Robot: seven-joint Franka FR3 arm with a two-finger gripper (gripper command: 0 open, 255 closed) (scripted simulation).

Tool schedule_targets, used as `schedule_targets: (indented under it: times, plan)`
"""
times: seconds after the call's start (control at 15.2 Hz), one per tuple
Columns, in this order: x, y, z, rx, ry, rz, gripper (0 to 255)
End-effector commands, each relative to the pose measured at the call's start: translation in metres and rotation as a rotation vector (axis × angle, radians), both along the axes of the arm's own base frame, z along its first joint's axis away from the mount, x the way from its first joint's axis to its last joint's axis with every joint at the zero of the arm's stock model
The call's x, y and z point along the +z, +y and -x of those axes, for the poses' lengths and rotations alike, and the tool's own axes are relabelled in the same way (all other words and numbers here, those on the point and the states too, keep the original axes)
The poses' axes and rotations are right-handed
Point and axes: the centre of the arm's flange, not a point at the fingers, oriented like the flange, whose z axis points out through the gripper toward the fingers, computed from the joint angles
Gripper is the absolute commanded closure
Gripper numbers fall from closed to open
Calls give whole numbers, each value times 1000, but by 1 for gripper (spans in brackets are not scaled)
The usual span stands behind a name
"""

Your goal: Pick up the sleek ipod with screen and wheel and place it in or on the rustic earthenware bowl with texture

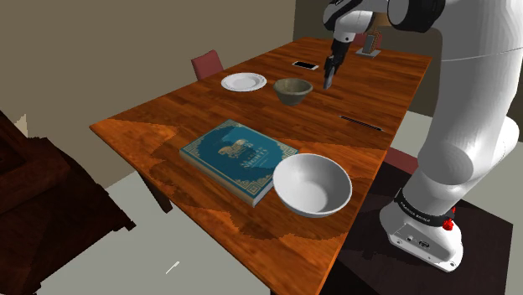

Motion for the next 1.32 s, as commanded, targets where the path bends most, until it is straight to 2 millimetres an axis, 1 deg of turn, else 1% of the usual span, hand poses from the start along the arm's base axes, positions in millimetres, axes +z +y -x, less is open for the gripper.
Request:
schedule_targets:
  times: [0.0,1.25]
  plan:
    - [10,0,0,0,0,0,255]
    - [110,0,0,0,0,0,255]
